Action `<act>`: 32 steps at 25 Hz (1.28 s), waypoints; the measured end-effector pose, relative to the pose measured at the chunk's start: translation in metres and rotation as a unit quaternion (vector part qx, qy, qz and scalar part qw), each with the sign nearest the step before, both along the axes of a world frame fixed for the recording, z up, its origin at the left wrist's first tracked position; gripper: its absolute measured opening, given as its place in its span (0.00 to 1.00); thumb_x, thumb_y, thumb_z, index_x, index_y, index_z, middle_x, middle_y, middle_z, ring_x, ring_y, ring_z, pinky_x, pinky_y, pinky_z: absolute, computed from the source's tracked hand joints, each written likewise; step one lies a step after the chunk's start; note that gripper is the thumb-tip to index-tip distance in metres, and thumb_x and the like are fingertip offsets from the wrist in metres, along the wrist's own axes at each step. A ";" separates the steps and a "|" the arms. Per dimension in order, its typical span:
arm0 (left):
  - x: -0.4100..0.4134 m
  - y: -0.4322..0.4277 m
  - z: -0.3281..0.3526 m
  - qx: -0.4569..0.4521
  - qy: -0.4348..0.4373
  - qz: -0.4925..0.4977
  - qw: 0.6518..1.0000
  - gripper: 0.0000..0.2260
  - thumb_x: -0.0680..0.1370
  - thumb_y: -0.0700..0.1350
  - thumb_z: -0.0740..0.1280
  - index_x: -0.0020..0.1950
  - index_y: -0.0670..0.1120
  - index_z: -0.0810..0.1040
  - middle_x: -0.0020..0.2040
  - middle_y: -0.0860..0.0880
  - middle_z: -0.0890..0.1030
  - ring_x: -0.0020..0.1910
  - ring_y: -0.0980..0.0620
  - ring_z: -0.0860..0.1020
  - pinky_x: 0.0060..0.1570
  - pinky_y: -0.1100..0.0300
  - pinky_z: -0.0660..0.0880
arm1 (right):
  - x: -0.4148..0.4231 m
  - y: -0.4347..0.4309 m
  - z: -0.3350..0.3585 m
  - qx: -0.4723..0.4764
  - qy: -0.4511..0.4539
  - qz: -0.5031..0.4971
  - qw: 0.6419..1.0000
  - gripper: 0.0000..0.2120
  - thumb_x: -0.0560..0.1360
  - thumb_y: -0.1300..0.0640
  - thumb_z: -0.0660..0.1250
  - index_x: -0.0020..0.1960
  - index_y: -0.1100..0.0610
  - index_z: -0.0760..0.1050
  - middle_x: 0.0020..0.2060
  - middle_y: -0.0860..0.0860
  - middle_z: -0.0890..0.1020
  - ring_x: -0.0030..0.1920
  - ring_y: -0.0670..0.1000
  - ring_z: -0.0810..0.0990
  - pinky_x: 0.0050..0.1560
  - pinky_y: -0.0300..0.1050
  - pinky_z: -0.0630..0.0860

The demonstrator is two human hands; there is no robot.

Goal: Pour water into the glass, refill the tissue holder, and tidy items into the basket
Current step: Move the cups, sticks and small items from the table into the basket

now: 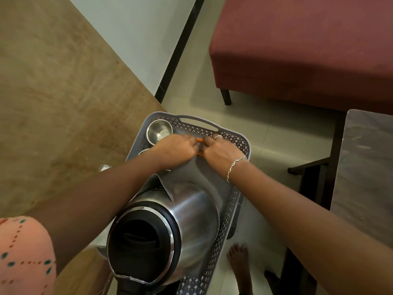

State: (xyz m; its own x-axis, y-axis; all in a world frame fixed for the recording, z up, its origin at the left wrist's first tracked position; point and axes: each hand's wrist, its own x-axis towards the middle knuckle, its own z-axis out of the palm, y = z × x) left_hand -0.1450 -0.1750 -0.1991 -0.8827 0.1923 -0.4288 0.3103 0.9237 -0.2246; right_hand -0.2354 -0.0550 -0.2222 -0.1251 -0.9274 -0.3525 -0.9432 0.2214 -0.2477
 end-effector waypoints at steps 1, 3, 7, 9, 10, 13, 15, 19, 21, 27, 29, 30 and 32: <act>-0.001 -0.002 0.000 0.007 -0.003 -0.005 1.000 0.13 0.64 0.38 0.52 0.28 0.43 0.77 0.25 0.46 0.77 0.22 0.49 0.77 0.16 0.66 0.63 | 0.001 0.001 0.000 0.001 -0.001 -0.002 1.000 0.16 0.79 0.64 0.49 0.61 0.67 0.69 0.60 0.61 0.70 0.60 0.61 0.68 0.56 0.53 0.70; -0.005 0.003 0.013 0.016 -0.014 0.005 1.000 0.13 0.65 0.38 0.54 0.30 0.43 0.78 0.28 0.46 0.79 0.25 0.48 0.78 0.17 0.65 0.66 | 0.001 0.006 0.007 -0.010 0.000 -0.006 1.000 0.15 0.79 0.65 0.48 0.61 0.68 0.68 0.60 0.62 0.69 0.60 0.61 0.68 0.56 0.54 0.69; -0.018 0.011 0.069 0.061 0.037 0.242 0.968 0.11 0.77 0.43 0.62 0.56 0.42 0.78 0.54 0.41 0.79 0.51 0.41 0.78 0.44 0.52 0.74 | -0.002 0.038 0.038 -0.090 0.022 -0.010 0.996 0.17 0.77 0.67 0.48 0.63 0.69 0.66 0.62 0.63 0.68 0.59 0.63 0.69 0.55 0.56 0.71; -0.015 0.026 0.107 0.137 0.085 0.375 0.913 0.16 0.76 0.48 0.66 0.60 0.42 0.77 0.56 0.40 0.78 0.54 0.40 0.75 0.49 0.51 0.70 | -0.003 0.071 0.059 -0.157 0.029 -0.022 0.987 0.21 0.72 0.66 0.47 0.61 0.70 0.68 0.60 0.66 0.72 0.58 0.65 0.73 0.53 0.56 0.75; -0.011 0.039 0.124 0.178 0.143 0.386 0.894 0.18 0.75 0.51 0.66 0.60 0.42 0.78 0.55 0.40 0.79 0.54 0.40 0.75 0.49 0.52 0.70 | -0.003 0.089 0.066 -0.194 0.031 -0.037 0.980 0.22 0.70 0.65 0.49 0.59 0.70 0.72 0.57 0.66 0.75 0.55 0.66 0.76 0.49 0.55 0.78; 0.000 0.101 0.157 0.214 0.259 0.353 0.873 0.22 0.72 0.56 0.61 0.57 0.41 0.79 0.51 0.40 0.79 0.53 0.42 0.74 0.49 0.58 0.65 | -0.007 0.148 0.074 -0.259 0.056 -0.079 0.961 0.21 0.69 0.66 0.51 0.56 0.69 0.75 0.54 0.66 0.79 0.54 0.64 0.79 0.51 0.54 0.78; -0.002 0.155 0.163 0.224 0.302 0.329 0.866 0.20 0.73 0.53 0.61 0.55 0.40 0.79 0.50 0.40 0.79 0.54 0.43 0.73 0.53 0.58 0.64 | -0.012 0.190 0.082 -0.263 0.068 -0.109 0.956 0.24 0.69 0.65 0.48 0.59 0.67 0.74 0.57 0.66 0.77 0.57 0.64 0.77 0.57 0.55 0.75; -0.025 0.283 0.147 0.260 0.318 0.325 0.852 0.20 0.74 0.50 0.61 0.59 0.39 0.76 0.55 0.39 0.78 0.63 0.41 0.69 0.63 0.56 0.61 | -0.030 0.297 0.100 -0.240 0.110 -0.167 0.950 0.23 0.71 0.64 0.50 0.61 0.65 0.74 0.59 0.66 0.76 0.60 0.64 0.76 0.60 0.57 0.72; -0.043 0.349 0.134 0.292 0.293 0.310 0.856 0.22 0.74 0.51 0.60 0.62 0.38 0.73 0.59 0.38 0.77 0.67 0.43 0.64 0.66 0.55 0.61 | -0.038 0.357 0.108 -0.237 0.123 -0.202 0.942 0.20 0.74 0.62 0.52 0.61 0.63 0.74 0.59 0.65 0.77 0.60 0.63 0.76 0.61 0.58 0.71; -0.096 0.520 0.119 0.364 0.234 0.244 0.868 0.22 0.74 0.48 0.58 0.66 0.39 0.70 0.65 0.39 0.73 0.70 0.44 0.65 0.68 0.50 0.65 | -0.063 0.522 0.116 -0.183 0.134 -0.306 0.925 0.19 0.73 0.59 0.54 0.59 0.64 0.75 0.59 0.65 0.77 0.59 0.63 0.77 0.58 0.58 0.75; -0.116 0.569 0.115 0.363 0.210 0.207 0.884 0.23 0.73 0.47 0.57 0.65 0.37 0.71 0.64 0.38 0.75 0.67 0.41 0.69 0.67 0.50 0.64 | -0.074 0.571 0.117 -0.162 0.143 -0.350 0.911 0.20 0.71 0.59 0.54 0.59 0.64 0.75 0.59 0.65 0.77 0.59 0.63 0.77 0.57 0.59 0.75; -0.124 0.589 0.112 0.355 0.193 0.186 0.896 0.23 0.72 0.46 0.57 0.64 0.37 0.72 0.63 0.38 0.76 0.66 0.40 0.71 0.66 0.49 0.66 | -0.078 0.591 0.117 -0.153 0.147 -0.368 0.905 0.21 0.71 0.59 0.54 0.59 0.64 0.75 0.58 0.65 0.78 0.58 0.63 0.77 0.56 0.59 0.76; -0.136 0.625 0.105 0.345 0.157 0.144 0.914 0.23 0.72 0.46 0.56 0.63 0.38 0.73 0.62 0.38 0.77 0.64 0.40 0.74 0.60 0.45 0.73 | -0.085 0.627 0.113 -0.141 0.158 -0.398 0.892 0.21 0.69 0.61 0.53 0.58 0.64 0.75 0.57 0.65 0.78 0.57 0.64 0.78 0.55 0.59 0.76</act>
State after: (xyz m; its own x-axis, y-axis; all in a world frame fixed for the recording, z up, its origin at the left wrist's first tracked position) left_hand -0.2810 0.4495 -0.0939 -0.9980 0.0619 -0.0096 0.0527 0.9124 0.4060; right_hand -0.3205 0.5718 -0.1090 -0.8361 -0.5462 0.0508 -0.5471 0.8235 -0.1503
